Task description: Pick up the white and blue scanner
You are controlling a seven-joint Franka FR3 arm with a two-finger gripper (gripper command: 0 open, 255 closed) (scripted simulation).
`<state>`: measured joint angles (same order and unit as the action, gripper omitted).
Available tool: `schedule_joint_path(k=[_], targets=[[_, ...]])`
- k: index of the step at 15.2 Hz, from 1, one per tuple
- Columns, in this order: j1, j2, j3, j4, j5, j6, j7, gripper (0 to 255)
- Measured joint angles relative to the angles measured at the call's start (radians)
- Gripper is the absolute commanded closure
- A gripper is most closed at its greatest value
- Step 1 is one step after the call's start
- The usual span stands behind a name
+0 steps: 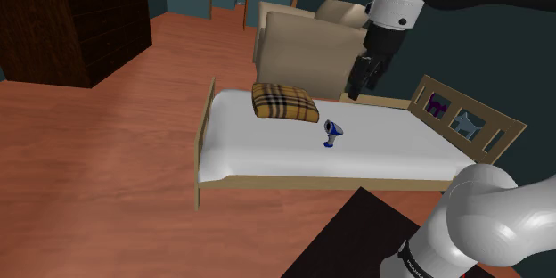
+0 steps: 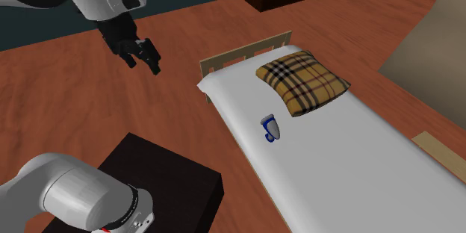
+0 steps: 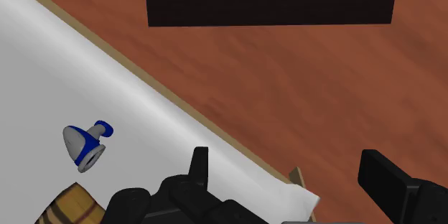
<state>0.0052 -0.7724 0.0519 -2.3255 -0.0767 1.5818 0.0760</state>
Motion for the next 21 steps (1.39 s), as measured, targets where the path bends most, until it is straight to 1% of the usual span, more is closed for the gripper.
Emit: schedule_joint_path(k=[1, 3, 8, 10, 11, 12, 17, 21], targets=[[0.000, 0.000, 0.000, 0.000, 0.000, 0.000, 0.000, 0], [-0.001, -0.007, -0.033, -0.018, -0.012, 0.019, -0.043, 0], [-0.010, -0.022, -0.177, -0.115, -0.067, 0.127, -0.226, 0], [-0.014, -0.016, -0.237, -0.133, -0.088, 0.162, -0.302, 0], [-0.012, 0.001, -0.264, -0.129, -0.095, 0.180, -0.338, 0], [-0.015, 0.007, -0.299, -0.154, -0.107, 0.215, -0.378, 0], [-0.008, 0.093, -0.462, -0.159, -0.139, 0.326, -0.578, 0], [0.024, 0.207, -0.601, -0.122, -0.130, 0.411, -0.751, 0]])
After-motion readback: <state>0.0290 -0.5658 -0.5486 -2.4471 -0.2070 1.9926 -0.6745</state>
